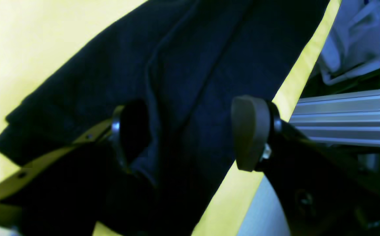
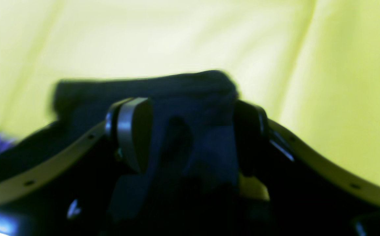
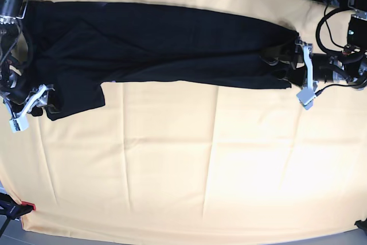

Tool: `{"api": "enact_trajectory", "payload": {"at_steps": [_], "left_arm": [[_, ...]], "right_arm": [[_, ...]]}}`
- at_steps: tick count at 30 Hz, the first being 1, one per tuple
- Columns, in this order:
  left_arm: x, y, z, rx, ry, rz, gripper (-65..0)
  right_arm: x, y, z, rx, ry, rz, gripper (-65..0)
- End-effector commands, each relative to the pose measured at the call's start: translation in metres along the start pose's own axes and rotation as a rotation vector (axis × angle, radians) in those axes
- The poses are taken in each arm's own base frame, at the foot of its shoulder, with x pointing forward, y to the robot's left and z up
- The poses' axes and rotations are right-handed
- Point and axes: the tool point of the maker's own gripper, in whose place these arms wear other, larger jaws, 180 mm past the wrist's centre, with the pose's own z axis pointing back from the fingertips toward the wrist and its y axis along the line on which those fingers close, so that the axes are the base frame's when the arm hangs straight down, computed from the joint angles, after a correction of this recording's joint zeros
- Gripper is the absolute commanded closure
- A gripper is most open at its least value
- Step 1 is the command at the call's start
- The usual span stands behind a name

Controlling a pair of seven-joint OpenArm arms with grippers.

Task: Fold the T-shirt properly
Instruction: 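Tuck the sleeve end inward with the right gripper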

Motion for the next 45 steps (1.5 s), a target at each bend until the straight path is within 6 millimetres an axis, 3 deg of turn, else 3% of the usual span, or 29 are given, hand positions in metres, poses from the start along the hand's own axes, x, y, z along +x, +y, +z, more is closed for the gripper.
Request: {"api": "enact_trajectory", "payload": {"at_steps": [1,5,9,16,18,21,22,26,31,37,45], "left_arm": [[0.013,-0.001,0.009,0.005,-0.031,-0.030,-42.2],[0.010,-0.001,0.009,0.003,-0.028,-0.024,-42.2],[0.012,-0.001,0.008,0.003,-0.034,-0.024,-42.2],[0.012,-0.001,0.009,0.003,-0.036,-0.024,-42.2],[0.012,-0.001,0.009,0.003,-0.036,-0.024,-42.2],[0.012,-0.001,0.009,0.003,-0.037,-0.024,-42.2],[0.012,-0.001,0.008,0.003,-0.038,-0.024,-42.2],[0.015,-0.001,0.009,0.003,-0.052,-0.025,-42.2],[0.015,-0.001,0.009,0.003,-0.055,-0.024,-42.2],[0.016,-0.001,0.009,0.003,-0.056,-0.025,-42.2],[0.015,-0.001,0.009,0.003,-0.055,-0.025,-42.2]], "right_arm": [[0.018,-0.019,0.005,-0.065,-0.044,-0.004,-40.9],[-0.007,-0.035,-0.014,-0.100,0.000,-0.161,-40.9],[-0.026,-0.017,-0.031,0.047,0.025,-0.254,-40.7],[-0.012,0.016,-0.030,0.258,-0.007,-0.328,-38.7],[-0.004,0.016,-0.029,0.265,-0.017,-0.325,-27.9],[0.007,0.013,-0.029,0.261,-0.033,-0.310,-1.2],[0.010,0.010,-0.027,0.257,-0.039,-0.306,0.0],[0.030,0.008,-0.014,0.268,-0.073,-0.261,0.0],[0.046,0.033,0.013,0.337,-0.063,-0.136,0.0],[0.020,0.078,0.041,0.401,0.002,0.021,0.0],[-0.008,0.116,0.089,0.415,0.090,0.256,0.0]]}}
